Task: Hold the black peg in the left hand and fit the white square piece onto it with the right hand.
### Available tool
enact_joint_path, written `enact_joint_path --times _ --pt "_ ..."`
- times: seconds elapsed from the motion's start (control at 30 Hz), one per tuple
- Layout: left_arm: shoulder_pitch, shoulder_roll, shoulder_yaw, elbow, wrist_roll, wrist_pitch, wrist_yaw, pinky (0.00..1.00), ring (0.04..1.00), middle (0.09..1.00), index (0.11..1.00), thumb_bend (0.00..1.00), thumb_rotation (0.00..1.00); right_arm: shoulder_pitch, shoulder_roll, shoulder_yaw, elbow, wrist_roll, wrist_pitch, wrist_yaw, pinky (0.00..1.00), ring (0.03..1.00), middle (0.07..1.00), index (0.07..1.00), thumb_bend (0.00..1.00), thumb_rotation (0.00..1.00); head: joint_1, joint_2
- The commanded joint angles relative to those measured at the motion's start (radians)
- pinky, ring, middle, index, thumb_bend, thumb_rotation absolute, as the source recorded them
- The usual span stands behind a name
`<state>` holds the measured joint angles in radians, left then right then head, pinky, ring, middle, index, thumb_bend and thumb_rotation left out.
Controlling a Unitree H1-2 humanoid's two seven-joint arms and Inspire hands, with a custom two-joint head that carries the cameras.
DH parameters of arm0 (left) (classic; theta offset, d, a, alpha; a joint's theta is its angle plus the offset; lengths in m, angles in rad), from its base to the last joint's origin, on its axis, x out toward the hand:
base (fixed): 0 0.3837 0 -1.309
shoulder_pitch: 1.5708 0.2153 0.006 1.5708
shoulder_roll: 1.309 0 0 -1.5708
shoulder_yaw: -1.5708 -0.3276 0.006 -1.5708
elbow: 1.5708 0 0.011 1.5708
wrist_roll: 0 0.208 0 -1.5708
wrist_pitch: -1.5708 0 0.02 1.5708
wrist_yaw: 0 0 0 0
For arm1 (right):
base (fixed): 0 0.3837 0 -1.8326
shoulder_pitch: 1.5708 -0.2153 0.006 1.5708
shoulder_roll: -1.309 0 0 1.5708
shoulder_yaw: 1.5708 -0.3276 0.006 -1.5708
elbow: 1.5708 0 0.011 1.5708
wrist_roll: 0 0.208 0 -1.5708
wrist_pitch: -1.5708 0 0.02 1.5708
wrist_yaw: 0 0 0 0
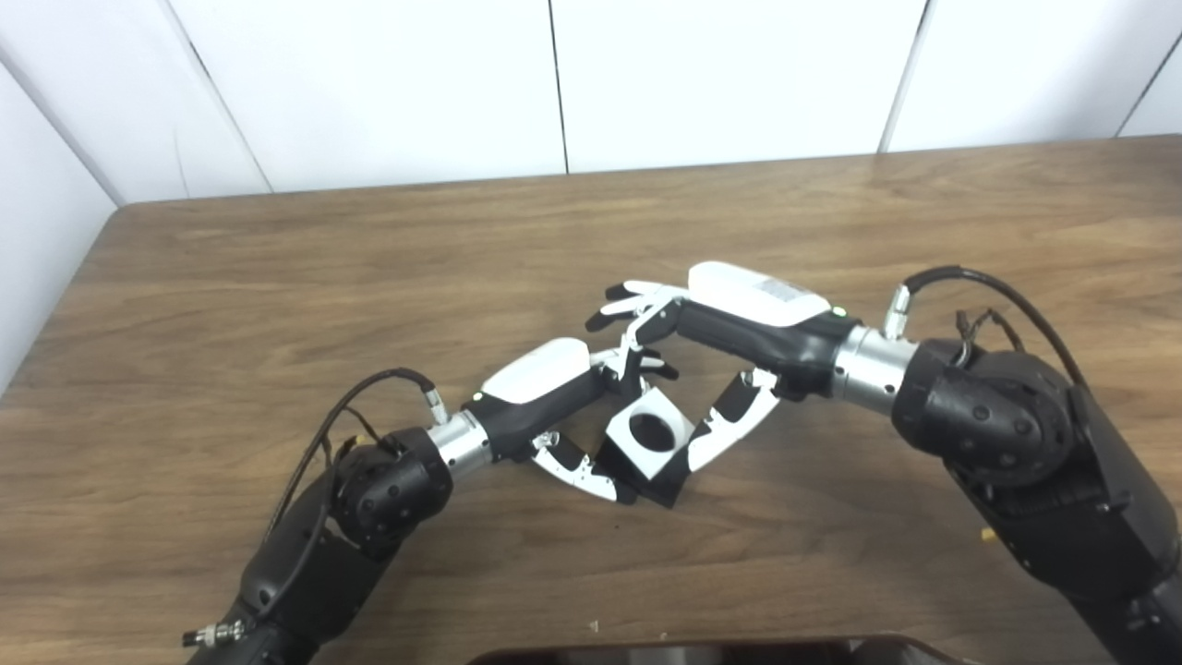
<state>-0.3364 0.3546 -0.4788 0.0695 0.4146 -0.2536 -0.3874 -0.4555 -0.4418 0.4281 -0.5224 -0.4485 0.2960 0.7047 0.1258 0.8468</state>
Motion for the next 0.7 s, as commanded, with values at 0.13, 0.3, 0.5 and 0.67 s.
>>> enact_joint_path --times 0.13,0.3,0.5,0.67 --pt "0.026 0.011 -0.034 0.056 0.065 0.049 -0.042 0.84 0.935 0.883 0.49 0.52 0.08 -0.106 -0.008 0.007 -0.018 -0.029 -0.03 0.042 0.9 0.965 0.881 0.479 0.52 0.15 0.003 0.004" --pt "0.027 0.01 -0.036 0.045 0.065 0.07 -0.05 0.87 0.942 0.886 0.491 0.52 0.08 -0.125 -0.013 0.007 -0.013 -0.028 -0.035 0.068 0.89 0.958 0.879 0.479 0.52 0.15 0.008 0.009" --pt "0.031 0.01 -0.035 0.038 0.068 0.071 -0.045 0.86 0.937 0.885 0.49 0.52 0.08 -0.12 -0.014 0.008 -0.016 -0.031 -0.026 0.088 0.92 0.961 0.879 0.479 0.52 0.15 0.01 0.014" --pt "0.029 0.011 -0.036 0.04 0.068 0.076 -0.049 0.86 0.941 0.889 0.491 0.52 0.08 -0.106 -0.021 0.01 -0.015 -0.033 -0.035 0.097 0.93 0.961 0.877 0.479 0.52 0.15 0.011 0.017"
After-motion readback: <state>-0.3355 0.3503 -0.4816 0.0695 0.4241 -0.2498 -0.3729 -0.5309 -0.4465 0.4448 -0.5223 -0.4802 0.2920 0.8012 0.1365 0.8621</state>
